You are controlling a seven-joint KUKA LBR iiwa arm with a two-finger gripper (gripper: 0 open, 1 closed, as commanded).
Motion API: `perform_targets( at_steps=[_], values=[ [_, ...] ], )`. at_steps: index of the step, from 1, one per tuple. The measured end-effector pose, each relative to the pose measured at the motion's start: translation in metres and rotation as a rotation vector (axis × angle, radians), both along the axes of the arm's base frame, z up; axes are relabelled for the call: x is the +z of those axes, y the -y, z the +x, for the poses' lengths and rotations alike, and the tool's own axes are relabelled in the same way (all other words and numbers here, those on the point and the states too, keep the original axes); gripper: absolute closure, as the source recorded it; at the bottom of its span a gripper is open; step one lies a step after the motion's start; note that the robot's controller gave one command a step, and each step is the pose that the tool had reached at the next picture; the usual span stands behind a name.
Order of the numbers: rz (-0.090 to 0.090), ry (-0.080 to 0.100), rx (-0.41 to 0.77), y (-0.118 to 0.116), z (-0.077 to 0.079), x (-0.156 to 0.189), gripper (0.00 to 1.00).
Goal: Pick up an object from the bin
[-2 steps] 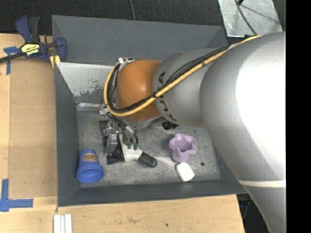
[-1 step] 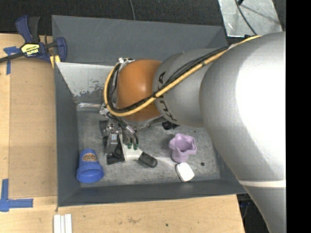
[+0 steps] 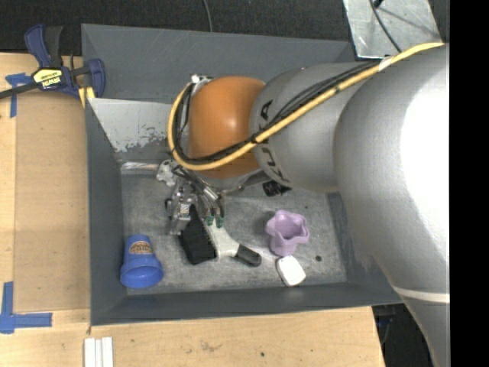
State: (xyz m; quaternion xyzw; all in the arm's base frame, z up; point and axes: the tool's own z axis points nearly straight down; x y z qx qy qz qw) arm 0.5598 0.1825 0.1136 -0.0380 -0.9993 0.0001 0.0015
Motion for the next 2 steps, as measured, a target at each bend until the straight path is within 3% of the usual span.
perform_targets(
  at_steps=[1,2],
  values=[
    [0.001,0.007,0.014,0.016,0.015,0.045,1.00],
    [0.001,0.011,0.063,0.039,-0.026,0.040,1.00]
  ],
)
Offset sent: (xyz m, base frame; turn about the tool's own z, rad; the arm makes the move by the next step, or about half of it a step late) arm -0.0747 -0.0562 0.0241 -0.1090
